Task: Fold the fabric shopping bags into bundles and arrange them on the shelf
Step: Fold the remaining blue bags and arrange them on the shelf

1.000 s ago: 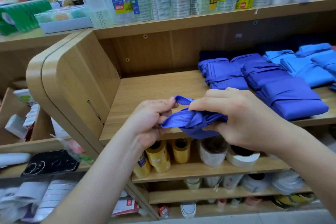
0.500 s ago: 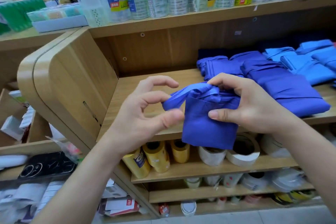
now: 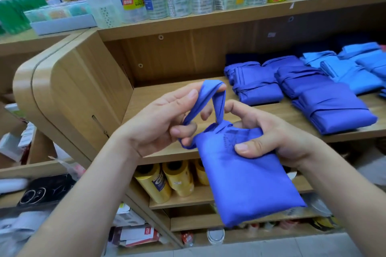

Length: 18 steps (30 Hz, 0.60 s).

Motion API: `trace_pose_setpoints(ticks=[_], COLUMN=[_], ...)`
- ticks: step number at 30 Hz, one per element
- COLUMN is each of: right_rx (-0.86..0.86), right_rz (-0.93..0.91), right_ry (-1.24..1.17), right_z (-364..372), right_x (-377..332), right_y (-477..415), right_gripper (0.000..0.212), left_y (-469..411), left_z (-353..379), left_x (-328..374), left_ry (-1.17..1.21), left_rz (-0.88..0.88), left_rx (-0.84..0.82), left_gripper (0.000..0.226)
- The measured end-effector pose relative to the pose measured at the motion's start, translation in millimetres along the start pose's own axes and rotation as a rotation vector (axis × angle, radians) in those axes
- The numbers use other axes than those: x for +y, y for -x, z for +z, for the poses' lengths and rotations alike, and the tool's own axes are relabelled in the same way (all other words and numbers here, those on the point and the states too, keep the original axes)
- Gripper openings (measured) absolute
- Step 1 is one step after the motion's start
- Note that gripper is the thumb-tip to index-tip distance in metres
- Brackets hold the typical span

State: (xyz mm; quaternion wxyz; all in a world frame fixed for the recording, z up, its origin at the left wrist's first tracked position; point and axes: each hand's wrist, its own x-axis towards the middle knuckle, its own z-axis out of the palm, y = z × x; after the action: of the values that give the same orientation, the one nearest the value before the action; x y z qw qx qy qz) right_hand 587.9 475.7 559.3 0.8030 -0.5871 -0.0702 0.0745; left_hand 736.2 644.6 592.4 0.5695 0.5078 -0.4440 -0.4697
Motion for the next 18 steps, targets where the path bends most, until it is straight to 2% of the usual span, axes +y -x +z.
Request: trace_pose_setpoints(ticks=[3,5,6,8,10,11,15,18], right_rx=[-0.115,-0.266,-0.274,-0.162,0.076,0.155,0.295,0.413], right_rz=[-0.07,-0.109,-0.114,-0.107,-0.125,-0.129,-0.15,-0.144], right_ry=[-0.261,-0.592,-0.65,-0.515,-0.299,-0.274,-0.276,-0.196], right_z=[7,14,14,14,7,6,1,-6], right_x=[5,13,15,23,26,26,24,19], right_y=[-5,-9,-7,-11,-10,-10,-12,-14], right_gripper=[0.075,0.068,0.062,0.06,0.069,0.071,0.075,0.071], left_y=[-3,-5,-5,-5,-4,-4,-7,-7], left_z=[3,5,6,5,3,2,0,0], left_x=[-6,-9,-9,-11,-17,-20,-28,-26], left_ry=[-0.046,-0.059,-0.054,-0.014,0.094,0.161,0.268,0.185], left_rz=[-0.079,-0.101,-0.116,-0.144,-0.098,-0.054,0.054,0.127], left_rx=[-0.111,-0.145,-0.15,-0.155,-0.167,-0.155,0.008,0.133], left_gripper=[0.038,0.041,0.043,0.05,0.055,0.058,0.062,0.06])
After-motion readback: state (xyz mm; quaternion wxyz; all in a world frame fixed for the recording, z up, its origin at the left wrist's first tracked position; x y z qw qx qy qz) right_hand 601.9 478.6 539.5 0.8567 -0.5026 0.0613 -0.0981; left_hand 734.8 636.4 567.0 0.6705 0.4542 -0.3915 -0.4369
